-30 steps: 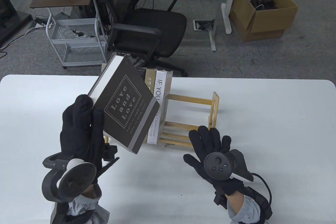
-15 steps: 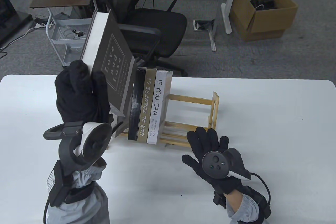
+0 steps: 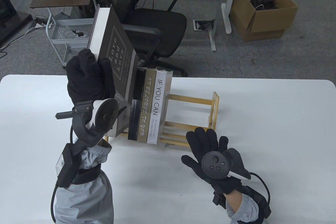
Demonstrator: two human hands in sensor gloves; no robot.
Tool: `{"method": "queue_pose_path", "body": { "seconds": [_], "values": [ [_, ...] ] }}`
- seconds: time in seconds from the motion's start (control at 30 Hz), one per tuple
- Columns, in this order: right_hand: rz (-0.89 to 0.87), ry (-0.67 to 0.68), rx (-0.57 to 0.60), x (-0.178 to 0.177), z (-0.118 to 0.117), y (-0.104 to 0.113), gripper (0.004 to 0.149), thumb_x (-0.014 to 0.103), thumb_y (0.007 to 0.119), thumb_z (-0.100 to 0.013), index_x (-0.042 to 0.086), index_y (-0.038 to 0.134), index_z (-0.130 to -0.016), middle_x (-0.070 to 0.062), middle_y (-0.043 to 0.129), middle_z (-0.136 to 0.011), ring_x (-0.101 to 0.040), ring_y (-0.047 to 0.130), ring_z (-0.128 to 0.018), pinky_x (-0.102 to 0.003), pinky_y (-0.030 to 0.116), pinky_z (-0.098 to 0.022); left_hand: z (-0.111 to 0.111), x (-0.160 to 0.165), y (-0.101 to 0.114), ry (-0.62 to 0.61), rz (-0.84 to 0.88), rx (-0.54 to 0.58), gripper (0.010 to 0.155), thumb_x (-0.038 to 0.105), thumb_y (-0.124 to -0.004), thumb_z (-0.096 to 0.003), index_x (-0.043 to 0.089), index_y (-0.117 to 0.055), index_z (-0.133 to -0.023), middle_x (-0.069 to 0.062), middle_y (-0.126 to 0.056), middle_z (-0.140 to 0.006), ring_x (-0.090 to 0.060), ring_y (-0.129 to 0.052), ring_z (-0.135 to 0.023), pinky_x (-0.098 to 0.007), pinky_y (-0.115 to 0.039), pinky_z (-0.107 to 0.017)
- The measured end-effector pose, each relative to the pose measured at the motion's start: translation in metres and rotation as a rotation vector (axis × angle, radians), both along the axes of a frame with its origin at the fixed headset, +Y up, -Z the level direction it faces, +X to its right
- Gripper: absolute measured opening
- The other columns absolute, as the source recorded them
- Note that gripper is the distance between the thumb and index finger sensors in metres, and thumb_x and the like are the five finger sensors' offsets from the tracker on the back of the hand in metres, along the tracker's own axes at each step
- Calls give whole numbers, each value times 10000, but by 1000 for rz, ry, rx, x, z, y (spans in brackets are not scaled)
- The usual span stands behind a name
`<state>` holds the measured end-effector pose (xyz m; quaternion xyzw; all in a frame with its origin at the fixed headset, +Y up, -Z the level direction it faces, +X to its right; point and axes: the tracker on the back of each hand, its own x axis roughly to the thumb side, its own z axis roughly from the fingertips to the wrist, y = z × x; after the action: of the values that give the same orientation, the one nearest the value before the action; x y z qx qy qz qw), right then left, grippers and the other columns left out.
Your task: Push a thick book into a tightly packed book rack slot
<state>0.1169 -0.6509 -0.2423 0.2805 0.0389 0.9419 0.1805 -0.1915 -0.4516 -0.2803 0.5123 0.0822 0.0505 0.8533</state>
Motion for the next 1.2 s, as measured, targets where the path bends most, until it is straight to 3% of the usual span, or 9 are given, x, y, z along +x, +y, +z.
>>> {"method": "queue_pose_path", "body": {
  "seconds": [0.23,1.2],
  "values": [
    [8,5,-7,-2,0,-1,786,455,503,-692,-41,191,-1216,-436,134,-1195,-757,115,-967,-855,78,-526,-6,-2,-5,6,-10,-23,518,535,-479,-733,192,-389,-1110,-196,-630,-967,-228,-869,-671,-291,-834,-508],
    [4,5,-24,-2,-2,-2,783,453,501,-693,-41,191,-1215,-438,134,-1194,-752,107,-967,-853,73,-523,-53,0,-83,-61,-78,-381,526,566,-568,-699,221,-543,-1095,-169,-716,-957,-233,-918,-633,-295,-862,-476]
  ]
}}
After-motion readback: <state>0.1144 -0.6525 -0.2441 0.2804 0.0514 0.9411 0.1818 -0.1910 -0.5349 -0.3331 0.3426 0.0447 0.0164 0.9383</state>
